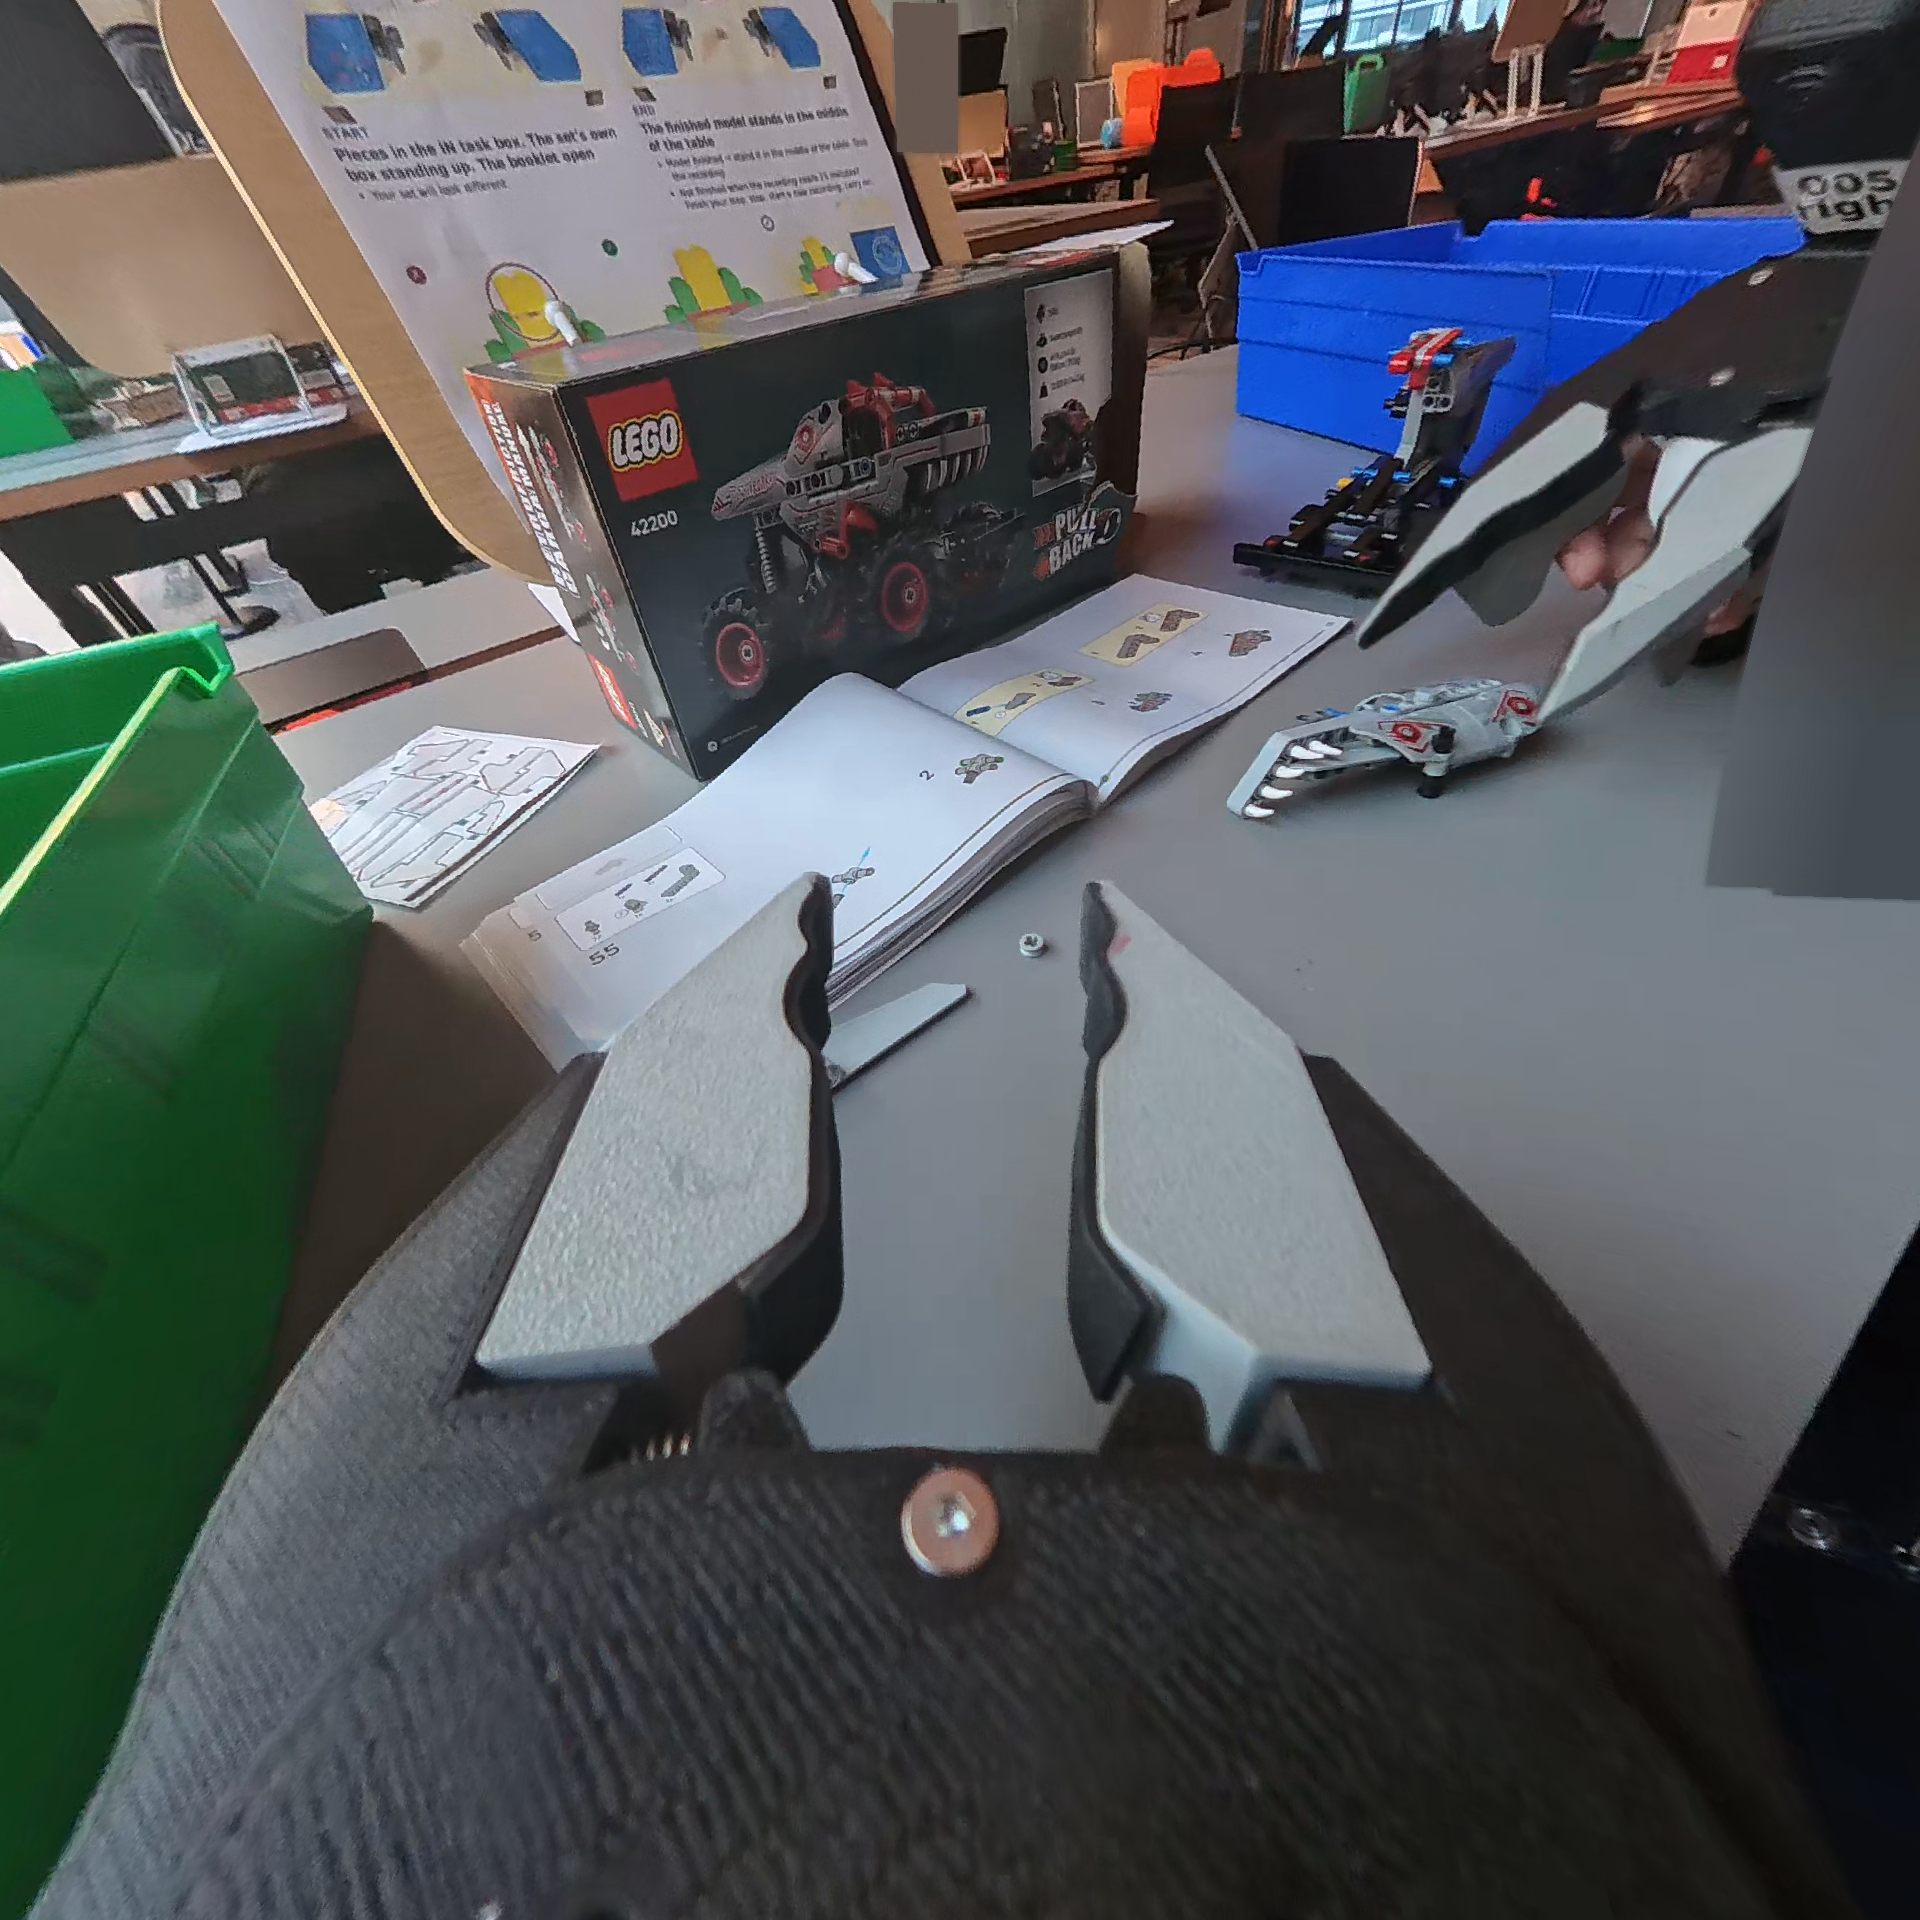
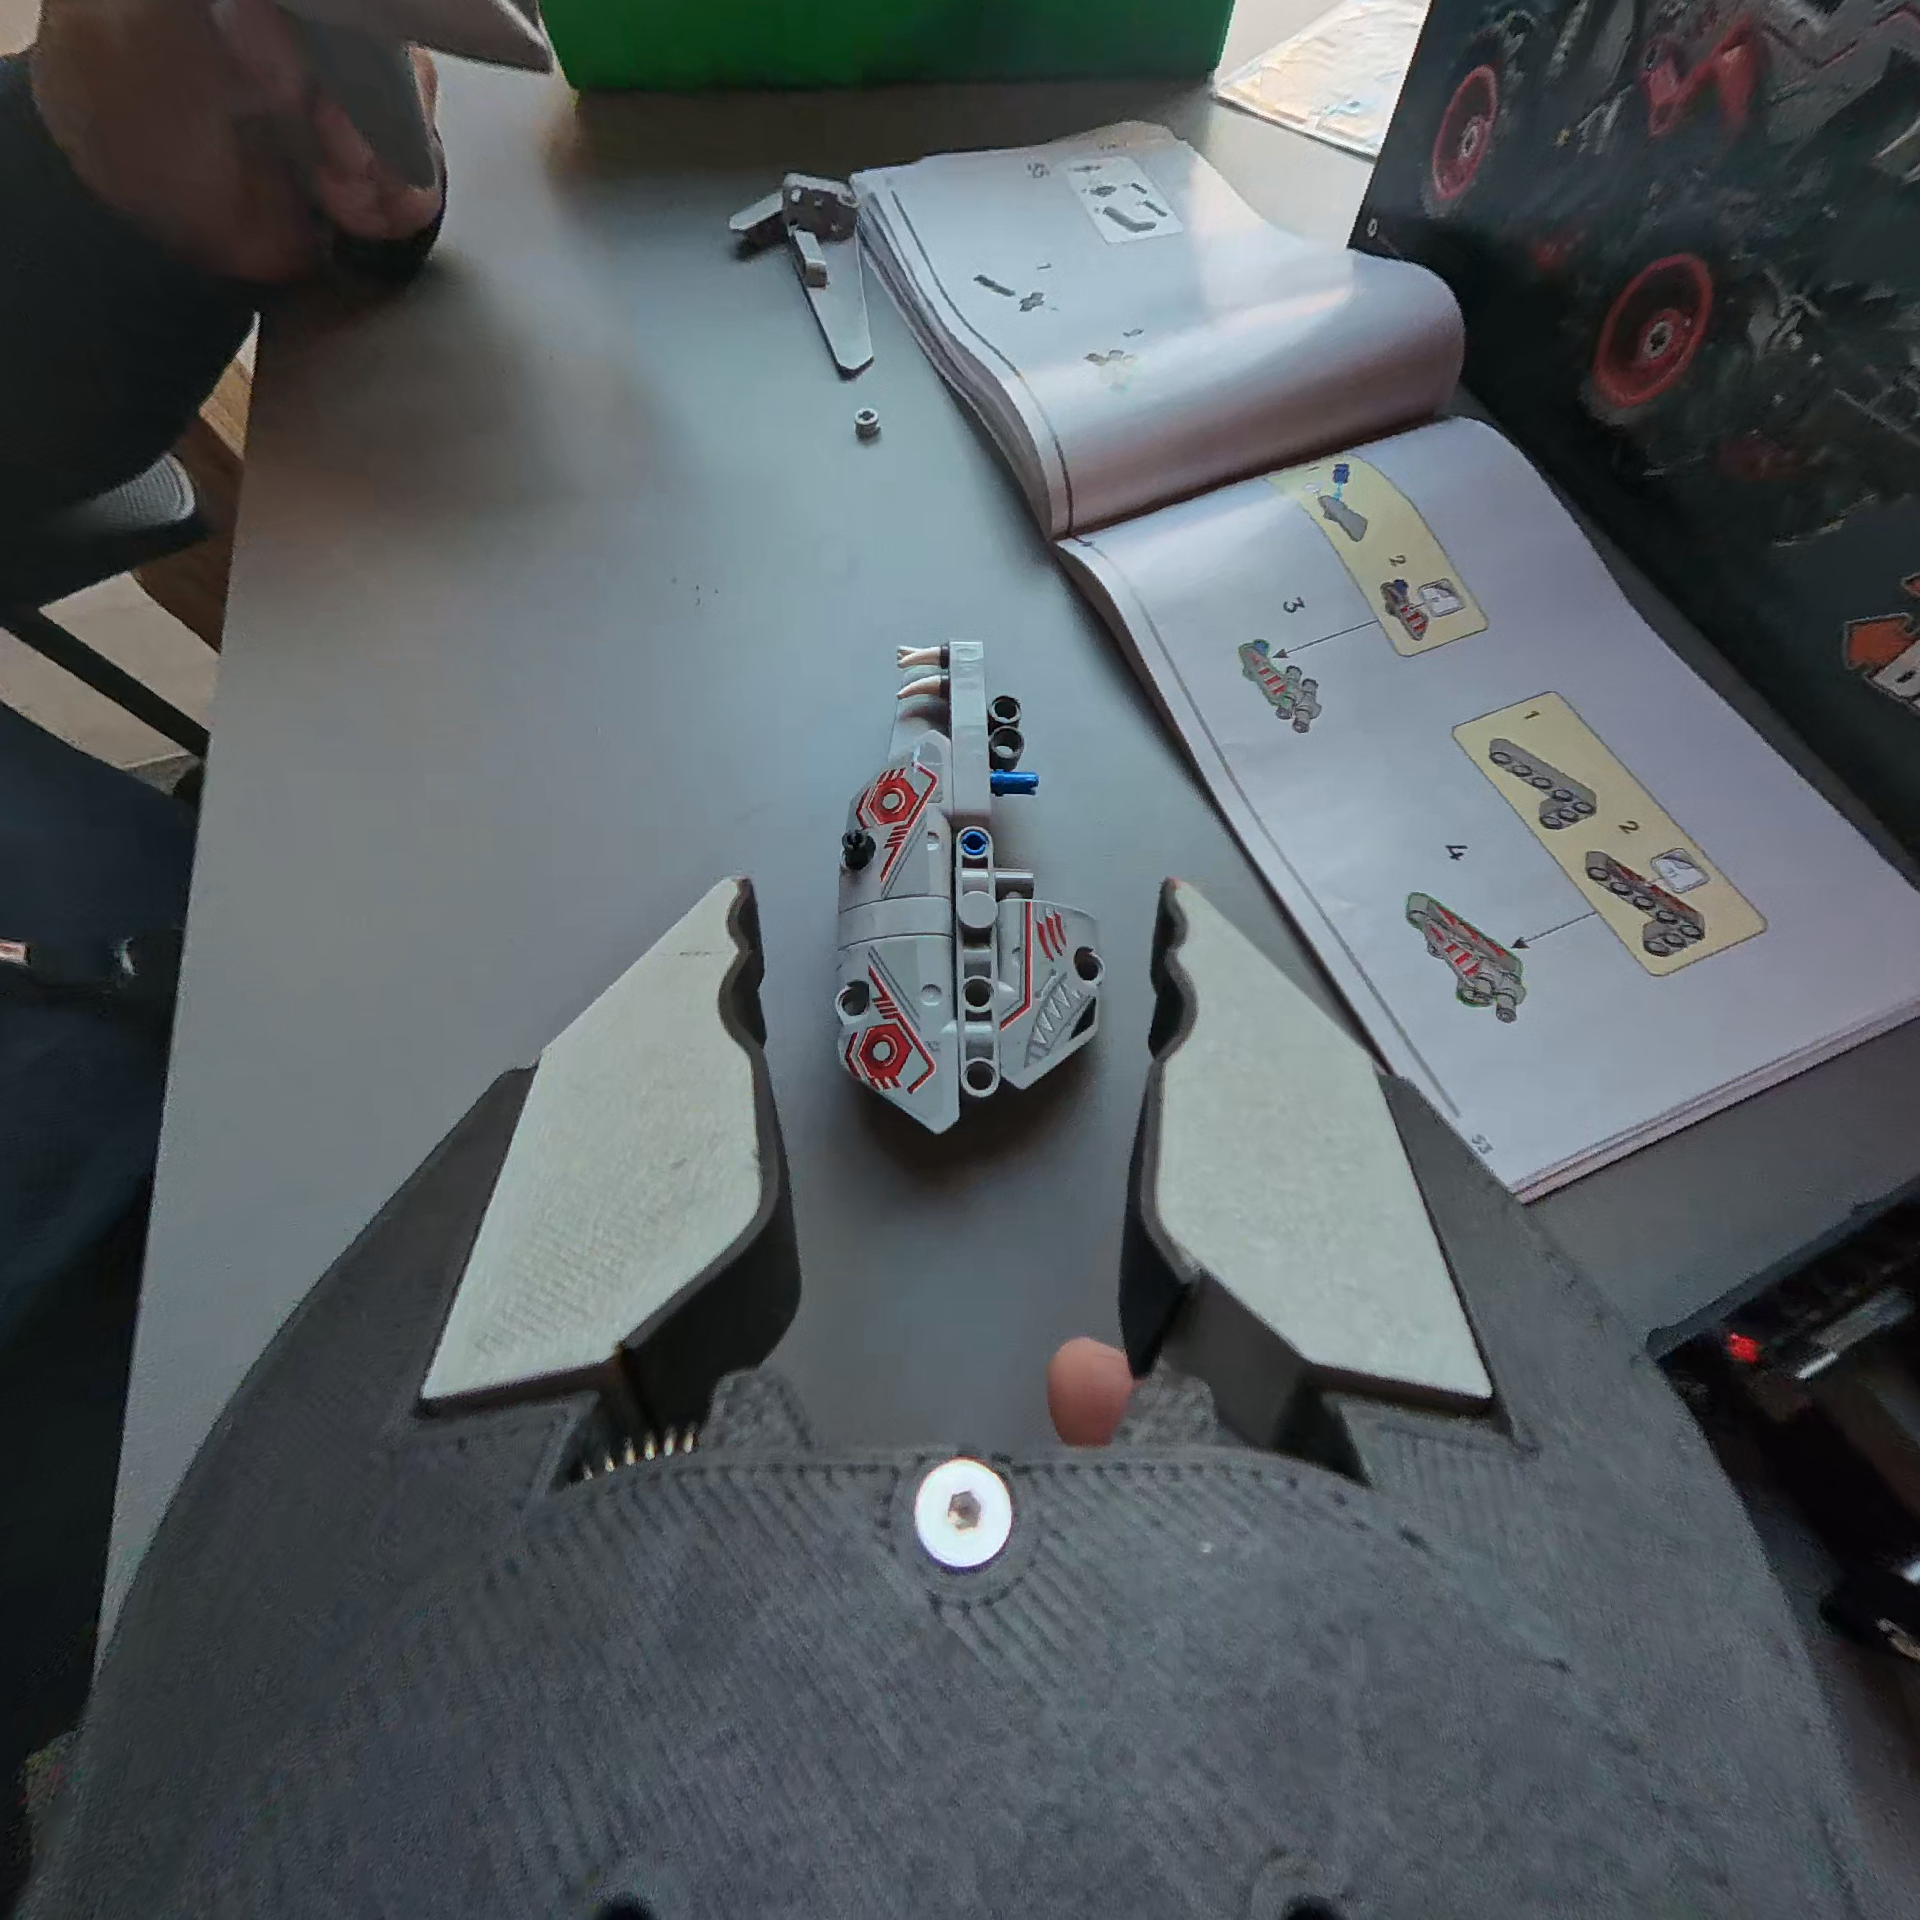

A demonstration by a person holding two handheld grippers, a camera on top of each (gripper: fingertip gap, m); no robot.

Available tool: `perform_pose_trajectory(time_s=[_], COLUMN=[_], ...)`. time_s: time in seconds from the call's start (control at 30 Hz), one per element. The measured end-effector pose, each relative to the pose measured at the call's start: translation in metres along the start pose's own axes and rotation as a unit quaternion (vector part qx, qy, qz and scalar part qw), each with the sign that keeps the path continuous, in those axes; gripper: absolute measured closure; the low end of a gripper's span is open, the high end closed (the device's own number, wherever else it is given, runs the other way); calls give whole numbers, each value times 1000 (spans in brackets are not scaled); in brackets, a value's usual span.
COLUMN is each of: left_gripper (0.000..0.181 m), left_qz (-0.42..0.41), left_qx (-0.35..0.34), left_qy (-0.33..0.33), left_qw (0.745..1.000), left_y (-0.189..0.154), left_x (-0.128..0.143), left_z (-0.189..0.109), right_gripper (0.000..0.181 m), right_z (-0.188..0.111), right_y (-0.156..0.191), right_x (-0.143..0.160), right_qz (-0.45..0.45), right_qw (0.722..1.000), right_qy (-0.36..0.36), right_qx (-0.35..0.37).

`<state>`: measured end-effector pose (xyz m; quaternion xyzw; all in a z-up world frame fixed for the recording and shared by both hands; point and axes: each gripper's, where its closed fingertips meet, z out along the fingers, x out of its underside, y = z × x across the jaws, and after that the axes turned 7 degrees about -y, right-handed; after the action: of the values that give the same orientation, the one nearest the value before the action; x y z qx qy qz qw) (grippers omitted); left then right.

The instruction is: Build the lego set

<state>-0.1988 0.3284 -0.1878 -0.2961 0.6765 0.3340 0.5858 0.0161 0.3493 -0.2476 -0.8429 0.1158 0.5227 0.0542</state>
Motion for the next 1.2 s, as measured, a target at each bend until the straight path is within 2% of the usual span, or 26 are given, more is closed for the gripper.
perform_pose_trajectory(time_s=[0.03,0.27,0.33,0.43,0.53,0.67,0.77,0.87,0.93,1.03,1.13,1.2], left_gripper=[136,136,136,136,136,136,135,135,135,135,135,135], left_qz=[2,7,8,8,7,5,2,3,3,2,-1,-1], left_qx=[0,1,1,1,0,-1,0,2,2,0,-2,-2], left_qy=[2,8,7,6,6,4,7,12,15,15,9,4], left_qw=[1000,1000,1000,1000,1000,1000,1000,1000,1000,1000,1000,1000], left_y=[0,-2,-2,-2,-1,-1,-1,-2,-2,-2,-2,-2], left_x=[0,2,2,2,1,1,2,3,4,4,2,1], left_z=[0,1,1,1,1,1,1,2,2,2,1,0], right_gripper=[107,117,125,124,124,122,128,126,110,103,107,118], right_z=[2,8,4,-5,-16,-41,-69,-81,-77,-62,-50,-47], right_y=[1,1,1,7,34,47,39,44,44,43,58,80], right_x=[4,22,24,31,35,31,32,35,37,42,46,45], right_qz=[-8,-58,-56,-27,-21,2,42,89,107,112,101,84], right_qw=[1000,996,996,996,995,999,999,996,994,993,994,994], right_qy=[12,73,75,81,74,26,-13,-28,-19,18,48,54], right_qx=[1,16,17,-5,-58,-43,3,1,10,30,4,-44])
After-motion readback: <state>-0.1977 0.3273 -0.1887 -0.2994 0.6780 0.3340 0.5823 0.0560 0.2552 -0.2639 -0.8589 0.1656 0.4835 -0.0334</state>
